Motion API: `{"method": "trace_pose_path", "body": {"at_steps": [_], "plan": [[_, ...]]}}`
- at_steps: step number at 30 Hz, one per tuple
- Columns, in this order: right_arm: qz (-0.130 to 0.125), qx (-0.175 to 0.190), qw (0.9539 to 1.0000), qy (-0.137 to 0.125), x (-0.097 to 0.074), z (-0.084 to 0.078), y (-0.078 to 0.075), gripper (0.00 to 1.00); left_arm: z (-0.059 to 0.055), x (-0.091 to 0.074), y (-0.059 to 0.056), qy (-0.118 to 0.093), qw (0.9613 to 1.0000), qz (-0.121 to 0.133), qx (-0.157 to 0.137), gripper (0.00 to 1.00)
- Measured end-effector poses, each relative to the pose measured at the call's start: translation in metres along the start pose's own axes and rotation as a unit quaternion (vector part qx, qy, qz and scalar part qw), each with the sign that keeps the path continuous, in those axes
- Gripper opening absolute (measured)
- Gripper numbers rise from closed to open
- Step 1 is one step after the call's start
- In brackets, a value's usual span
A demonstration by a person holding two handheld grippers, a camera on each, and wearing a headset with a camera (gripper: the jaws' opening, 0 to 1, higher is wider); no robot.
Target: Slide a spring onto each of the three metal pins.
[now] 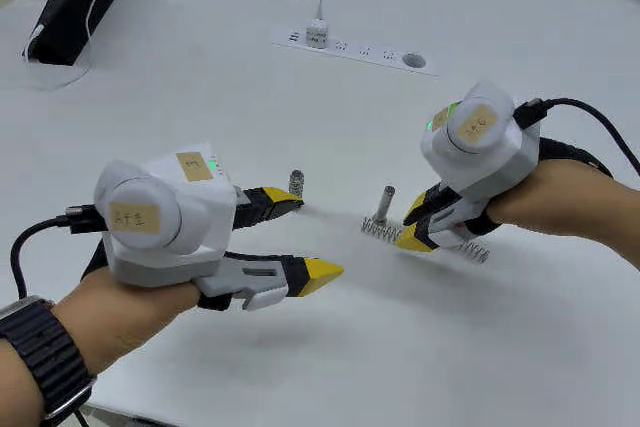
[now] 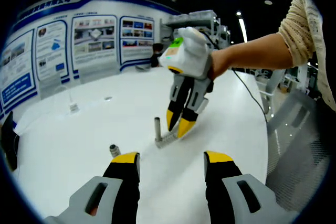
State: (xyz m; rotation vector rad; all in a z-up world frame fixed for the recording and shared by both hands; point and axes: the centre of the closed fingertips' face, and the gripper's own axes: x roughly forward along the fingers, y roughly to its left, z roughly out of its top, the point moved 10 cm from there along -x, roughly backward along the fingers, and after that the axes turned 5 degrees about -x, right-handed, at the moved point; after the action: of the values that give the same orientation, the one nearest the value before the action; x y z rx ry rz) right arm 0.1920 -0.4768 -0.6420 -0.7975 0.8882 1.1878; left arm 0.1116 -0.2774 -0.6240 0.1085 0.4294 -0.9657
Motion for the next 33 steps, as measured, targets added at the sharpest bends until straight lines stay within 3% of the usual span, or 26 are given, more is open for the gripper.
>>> {"method": "trace_pose_path", "body": {"at_steps": [12,26,33], "plan": [[0.01,-0.01,0.9999,0.0,0.006,-0.001,-0.003,0.14,-0.002,-0.007,-0.003,0.012,0.9998,0.017,-0.001,0.49],[0.008,0.014,0.9998,0.012,0.008,-0.001,-0.002,0.12,-0.009,-0.004,0.0,0.012,0.9999,-0.008,-0.002,0.48],[0.002,0.014,0.9999,0.009,0.0,-0.001,0.009,0.12,-0.007,-0.001,0.004,0.012,0.9998,-0.017,0.009,0.48]]}}
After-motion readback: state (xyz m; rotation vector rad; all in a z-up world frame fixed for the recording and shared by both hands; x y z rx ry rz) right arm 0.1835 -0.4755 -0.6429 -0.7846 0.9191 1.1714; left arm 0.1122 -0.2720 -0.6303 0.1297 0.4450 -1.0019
